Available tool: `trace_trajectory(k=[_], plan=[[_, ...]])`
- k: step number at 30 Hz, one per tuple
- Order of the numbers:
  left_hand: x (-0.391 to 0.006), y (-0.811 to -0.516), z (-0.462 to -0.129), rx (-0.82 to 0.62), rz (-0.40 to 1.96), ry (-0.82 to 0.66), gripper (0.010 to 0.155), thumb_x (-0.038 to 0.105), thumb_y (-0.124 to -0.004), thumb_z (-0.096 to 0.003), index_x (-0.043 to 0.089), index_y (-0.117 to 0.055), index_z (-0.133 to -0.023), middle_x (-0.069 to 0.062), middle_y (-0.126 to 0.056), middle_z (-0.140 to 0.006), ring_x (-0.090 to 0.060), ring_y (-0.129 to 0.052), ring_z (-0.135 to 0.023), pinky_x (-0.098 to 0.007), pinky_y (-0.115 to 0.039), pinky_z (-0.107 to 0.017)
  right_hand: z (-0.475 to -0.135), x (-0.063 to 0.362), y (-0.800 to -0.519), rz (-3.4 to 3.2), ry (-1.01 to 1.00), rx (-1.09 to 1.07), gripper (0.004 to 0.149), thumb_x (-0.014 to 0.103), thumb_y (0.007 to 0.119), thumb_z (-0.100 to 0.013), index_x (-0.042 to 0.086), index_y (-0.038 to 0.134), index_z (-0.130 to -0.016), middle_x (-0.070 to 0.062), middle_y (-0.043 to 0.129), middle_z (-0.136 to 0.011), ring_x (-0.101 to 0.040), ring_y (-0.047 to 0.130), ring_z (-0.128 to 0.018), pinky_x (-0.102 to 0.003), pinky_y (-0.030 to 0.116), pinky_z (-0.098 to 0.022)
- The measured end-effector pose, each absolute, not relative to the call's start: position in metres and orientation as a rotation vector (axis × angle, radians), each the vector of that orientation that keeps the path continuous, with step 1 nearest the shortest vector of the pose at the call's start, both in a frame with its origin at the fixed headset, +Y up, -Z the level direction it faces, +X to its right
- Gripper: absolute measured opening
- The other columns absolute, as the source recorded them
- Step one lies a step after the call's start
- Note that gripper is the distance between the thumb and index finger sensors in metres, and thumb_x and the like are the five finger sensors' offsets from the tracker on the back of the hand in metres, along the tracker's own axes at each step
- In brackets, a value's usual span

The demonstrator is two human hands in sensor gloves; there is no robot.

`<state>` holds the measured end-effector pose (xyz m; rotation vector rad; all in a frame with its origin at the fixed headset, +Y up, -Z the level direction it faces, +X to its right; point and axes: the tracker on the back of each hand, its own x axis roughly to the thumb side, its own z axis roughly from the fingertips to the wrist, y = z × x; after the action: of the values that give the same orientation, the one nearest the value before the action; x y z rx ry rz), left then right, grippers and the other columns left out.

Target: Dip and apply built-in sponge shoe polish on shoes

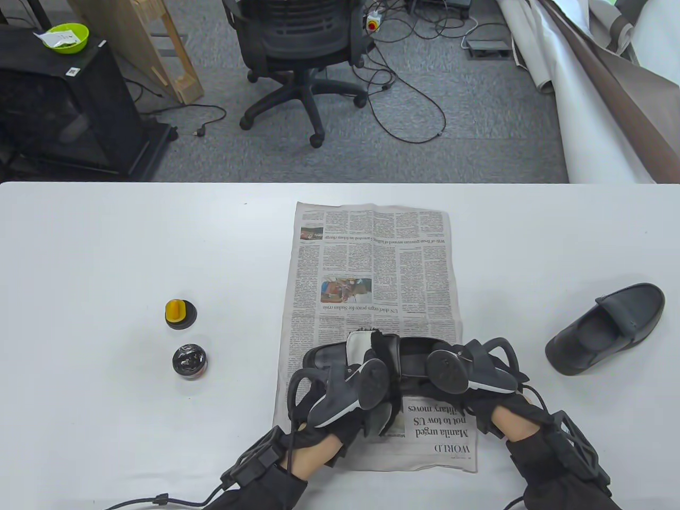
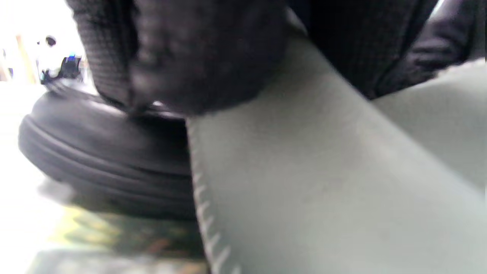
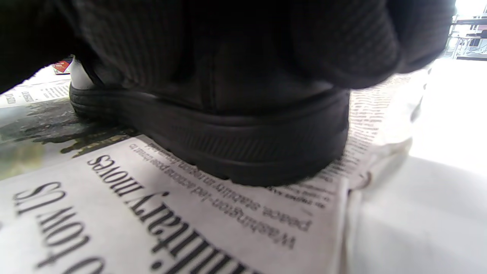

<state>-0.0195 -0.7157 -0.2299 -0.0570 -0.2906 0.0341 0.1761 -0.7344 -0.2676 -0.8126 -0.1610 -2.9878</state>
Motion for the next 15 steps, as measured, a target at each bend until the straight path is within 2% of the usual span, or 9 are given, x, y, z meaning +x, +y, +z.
trace_trajectory(k=[6,15], plan=[[-0.028,-0.715,-0.235,-0.125,-0.033,-0.259,0.069,0.047,-0.098,-0.0352,0.021,-0.073,-0.094,0.002,-0.104,-0.047,-0.008,-0.103,-0.013,-0.042,-0.091,-0.05,-0.267,0.176,-0.734,-2.988,-0.16,-0.808,0.041,0.058,0.081,-0.032,0.026,0.088,-0.057,-0.001,0.082,-0.071,-0.019,0.094,-0.034,-0.046,0.082,-0.05],[-0.056,-0.709,-0.249,-0.236,-0.224,-0.15,0.067,0.046,-0.099,-0.0361,0.027,-0.072,-0.094,0.004,-0.103,-0.049,-0.009,-0.103,-0.017,-0.042,-0.089,-0.053,-0.268,0.176,-0.734,-2.989,-0.168,-0.812,0.041,0.058,0.081,-0.032,0.026,0.088,-0.058,-0.001,0.082,-0.071,-0.019,0.094,-0.034,-0.046,0.081,-0.05]])
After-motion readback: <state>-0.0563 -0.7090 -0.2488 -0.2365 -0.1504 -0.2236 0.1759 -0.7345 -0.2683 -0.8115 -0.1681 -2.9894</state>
